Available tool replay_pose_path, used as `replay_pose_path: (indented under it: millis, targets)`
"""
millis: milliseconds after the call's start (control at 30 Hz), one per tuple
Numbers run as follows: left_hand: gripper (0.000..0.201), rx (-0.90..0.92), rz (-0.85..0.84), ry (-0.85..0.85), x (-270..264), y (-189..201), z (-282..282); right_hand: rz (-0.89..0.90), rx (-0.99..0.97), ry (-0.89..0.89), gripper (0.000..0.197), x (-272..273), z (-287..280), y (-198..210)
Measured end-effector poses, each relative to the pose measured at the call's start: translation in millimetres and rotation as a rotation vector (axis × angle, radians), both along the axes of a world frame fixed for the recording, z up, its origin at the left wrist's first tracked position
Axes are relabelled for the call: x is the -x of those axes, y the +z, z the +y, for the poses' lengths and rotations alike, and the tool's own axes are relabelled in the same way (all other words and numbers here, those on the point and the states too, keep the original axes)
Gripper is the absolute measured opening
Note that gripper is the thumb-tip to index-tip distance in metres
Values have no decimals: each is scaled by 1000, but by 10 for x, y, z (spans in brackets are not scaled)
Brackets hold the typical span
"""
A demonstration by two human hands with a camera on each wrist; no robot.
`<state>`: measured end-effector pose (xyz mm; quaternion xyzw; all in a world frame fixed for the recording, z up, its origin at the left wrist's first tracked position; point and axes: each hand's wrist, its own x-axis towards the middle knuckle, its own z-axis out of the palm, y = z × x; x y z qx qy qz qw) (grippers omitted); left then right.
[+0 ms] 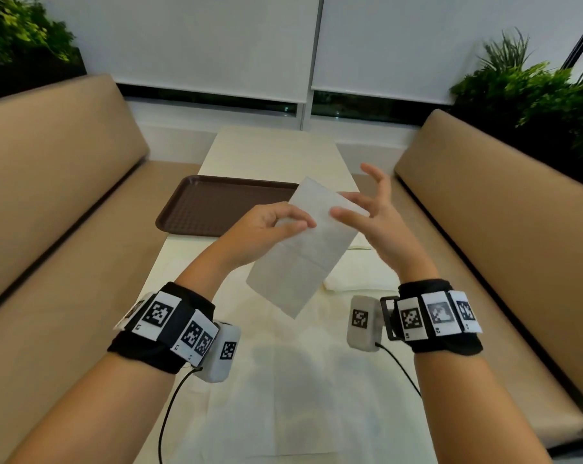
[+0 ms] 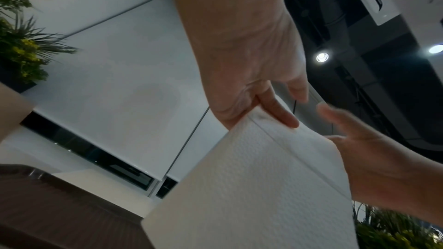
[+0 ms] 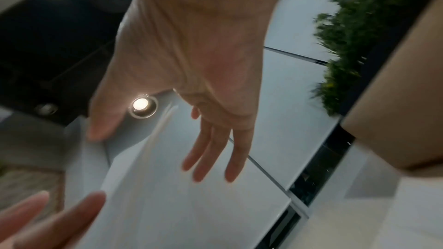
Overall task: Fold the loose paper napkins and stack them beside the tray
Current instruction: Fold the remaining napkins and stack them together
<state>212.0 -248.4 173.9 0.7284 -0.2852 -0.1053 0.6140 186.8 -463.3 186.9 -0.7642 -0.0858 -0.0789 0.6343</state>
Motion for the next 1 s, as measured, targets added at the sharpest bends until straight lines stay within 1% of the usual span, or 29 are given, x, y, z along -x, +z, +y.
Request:
replay_pose_path:
  millis: [33,67,133,200,233,267,300,367,433,500,567,633,700,767,867,900,933,1000]
  targets:
    - [14,-41,-18,-16,-17,-21,-23,-6,66,7,71,-40,-31,16]
    - [22,-75,-9,-45,-41,-60,-41,-19,85,3,65,-72,-64,22]
    - [30,-129,60,-112,-76,-156,-77,-47,29,-58,52,-118,-142,7]
    - [27,-261,50,-131,-115,-287,-120,-71,-16,-185,38,-166,-268,-72]
    - [23,-316,31,-104,-141,-350,-160,-75,-10,-259,30,-198,-342,-135]
    - [19,-318,39,-54,-186,-423,-213,-64,4,-326,24,-242,-426,-221]
    - [17,-271,83,13,-239,-498,-279,-38,25,-390,23,-287,-515,-321]
    - [19,-86,230,173,-372,-642,-468,39,81,-506,28,-381,-682,-526]
    - [20,49,316,343,-521,-784,-700,140,153,-580,31,-462,-849,-714]
    - [18,59,326,435,-644,-911,-942,243,235,-596,37,-547,-1003,-917]
    - [21,-30,299,447,-750,-1069,-1160,338,339,-572,43,-611,-1119,-1089]
    - [28,-157,298,411,-850,-1256,-1342,434,422,-544,45,-665,-1211,-1247]
    - [34,-273,315,369,-922,-1424,-1488,521,553,-507,43,-692,-1254,-1360]
    - [36,-404,328,331,-956,-1542,-1613,568,724,-461,39,-712,-1284,-1460]
    - [40,-757,244,274,-913,-1611,-1679,637,943,-394,34,-672,-1276,-1541]
    - [41,-838,204,262,-889,-1613,-1674,672,998,-379,34,-651,-1264,-1547]
    - [41,-874,176,253,-868,-1603,-1662,713,1015,-381,33,-633,-1244,-1541]
    - [40,-870,140,241,-818,-1534,-1607,765,1007,-397,35,-595,-1191,-1461]
